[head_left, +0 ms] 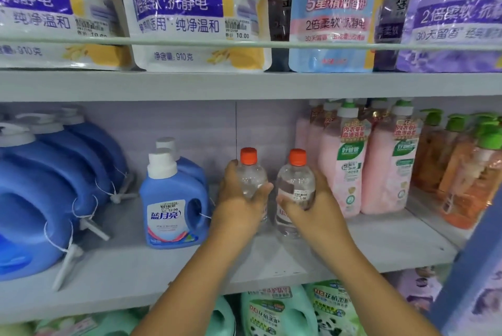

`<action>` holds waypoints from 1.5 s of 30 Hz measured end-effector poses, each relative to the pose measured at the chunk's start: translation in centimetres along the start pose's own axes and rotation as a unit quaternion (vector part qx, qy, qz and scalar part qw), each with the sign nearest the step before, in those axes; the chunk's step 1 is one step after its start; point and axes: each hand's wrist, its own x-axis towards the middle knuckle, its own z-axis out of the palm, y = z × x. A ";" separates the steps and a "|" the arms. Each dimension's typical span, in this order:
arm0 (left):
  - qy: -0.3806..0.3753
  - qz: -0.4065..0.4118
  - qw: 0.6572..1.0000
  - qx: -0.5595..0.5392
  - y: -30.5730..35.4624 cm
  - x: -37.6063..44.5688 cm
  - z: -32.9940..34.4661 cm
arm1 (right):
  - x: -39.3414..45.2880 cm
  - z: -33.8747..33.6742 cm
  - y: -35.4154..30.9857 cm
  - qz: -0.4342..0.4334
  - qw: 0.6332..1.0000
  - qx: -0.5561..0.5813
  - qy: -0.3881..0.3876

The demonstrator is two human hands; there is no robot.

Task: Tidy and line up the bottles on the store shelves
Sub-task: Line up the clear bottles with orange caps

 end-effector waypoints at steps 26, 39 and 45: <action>-0.179 -0.032 0.960 -0.212 11.3 -17.3 11.8 | -14.7 -28.1 3.7 0.122 0.975 0.068 0.175; -0.272 -0.058 0.926 -0.255 22.7 -28.0 38.2 | -22.6 -59.1 12.2 0.163 0.939 0.044 0.299; -0.272 -0.034 0.934 -0.231 25.8 -27.4 47.1 | -19.0 -64.5 18.7 0.175 0.931 0.047 0.318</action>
